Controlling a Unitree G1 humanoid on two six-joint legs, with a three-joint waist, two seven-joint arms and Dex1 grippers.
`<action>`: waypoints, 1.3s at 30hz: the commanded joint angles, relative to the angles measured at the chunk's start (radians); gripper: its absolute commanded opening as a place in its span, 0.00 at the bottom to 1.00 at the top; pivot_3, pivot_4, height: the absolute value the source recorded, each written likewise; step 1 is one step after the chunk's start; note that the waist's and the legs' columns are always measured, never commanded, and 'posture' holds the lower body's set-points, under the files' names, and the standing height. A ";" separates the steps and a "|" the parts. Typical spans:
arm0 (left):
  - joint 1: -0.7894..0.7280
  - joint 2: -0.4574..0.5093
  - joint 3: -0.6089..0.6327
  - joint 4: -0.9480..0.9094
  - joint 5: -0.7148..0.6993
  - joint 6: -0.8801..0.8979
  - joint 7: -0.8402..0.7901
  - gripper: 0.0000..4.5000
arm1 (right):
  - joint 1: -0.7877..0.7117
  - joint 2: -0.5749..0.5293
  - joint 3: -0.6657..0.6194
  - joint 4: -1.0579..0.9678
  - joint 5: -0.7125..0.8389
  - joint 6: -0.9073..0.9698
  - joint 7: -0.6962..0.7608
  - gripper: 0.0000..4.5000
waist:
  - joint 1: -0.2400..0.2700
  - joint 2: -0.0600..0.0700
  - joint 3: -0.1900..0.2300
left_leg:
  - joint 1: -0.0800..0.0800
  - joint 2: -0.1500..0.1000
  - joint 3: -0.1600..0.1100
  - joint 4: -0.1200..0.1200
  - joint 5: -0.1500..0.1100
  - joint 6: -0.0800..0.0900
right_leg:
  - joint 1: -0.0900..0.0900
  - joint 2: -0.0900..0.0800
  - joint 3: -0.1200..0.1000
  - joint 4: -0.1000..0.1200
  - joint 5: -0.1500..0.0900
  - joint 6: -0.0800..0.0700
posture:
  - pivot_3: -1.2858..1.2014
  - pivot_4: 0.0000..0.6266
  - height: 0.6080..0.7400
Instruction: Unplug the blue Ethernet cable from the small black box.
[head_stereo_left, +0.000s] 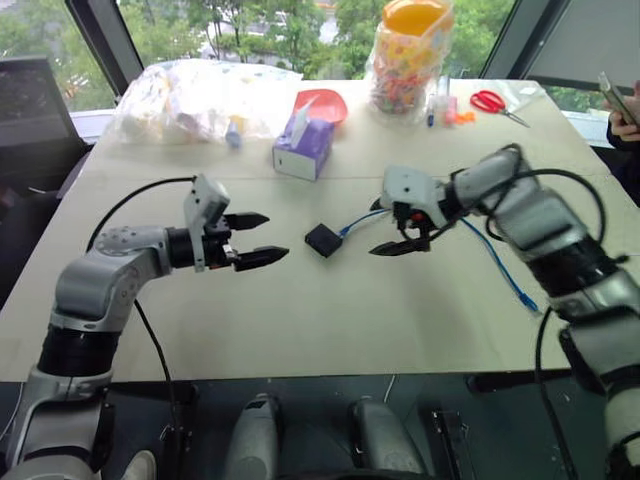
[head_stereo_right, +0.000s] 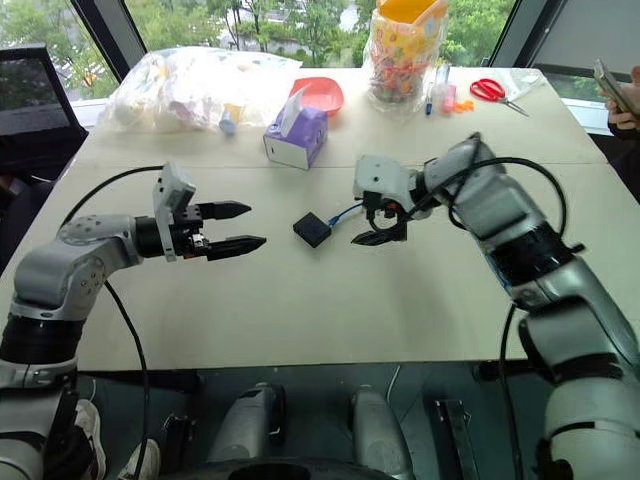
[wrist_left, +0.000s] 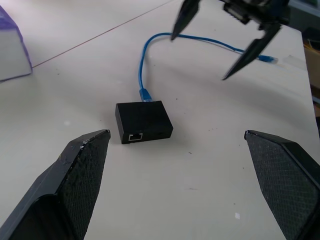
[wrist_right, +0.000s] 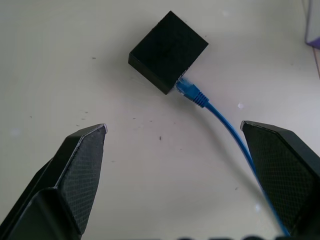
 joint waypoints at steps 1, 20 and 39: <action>0.013 -0.002 0.033 -0.066 -0.003 -0.013 0.034 0.99 | -0.117 0.105 0.061 0.285 -0.131 -0.208 0.011 1.00 | -0.001 0.000 0.000 | 0.000 0.000 0.000 0.000 0.000 0.000 | 0.000 0.000 0.000 0.000 0.000 0.000 | 0.52 0.24 0.96; 0.146 -0.020 0.115 -0.237 -0.041 0.020 0.197 1.00 | -0.287 0.442 0.098 0.888 -0.476 -0.475 -0.111 0.39 | -0.015 0.000 0.000 | 0.012 0.000 -0.001 0.003 0.001 -0.002 | 0.008 0.000 0.000 0.012 -0.002 -0.002 | 0.52 0.24 0.96; -0.013 -0.135 0.105 0.014 -0.035 -0.024 0.247 1.00 | 0.253 0.100 -0.204 0.018 -0.519 -0.772 -0.717 0.03 | -0.002 -0.002 0.001 | 0.010 -0.002 -0.001 0.002 0.001 -0.003 | 0.008 -0.002 0.001 0.010 -0.002 0.003 | 0.52 0.24 0.96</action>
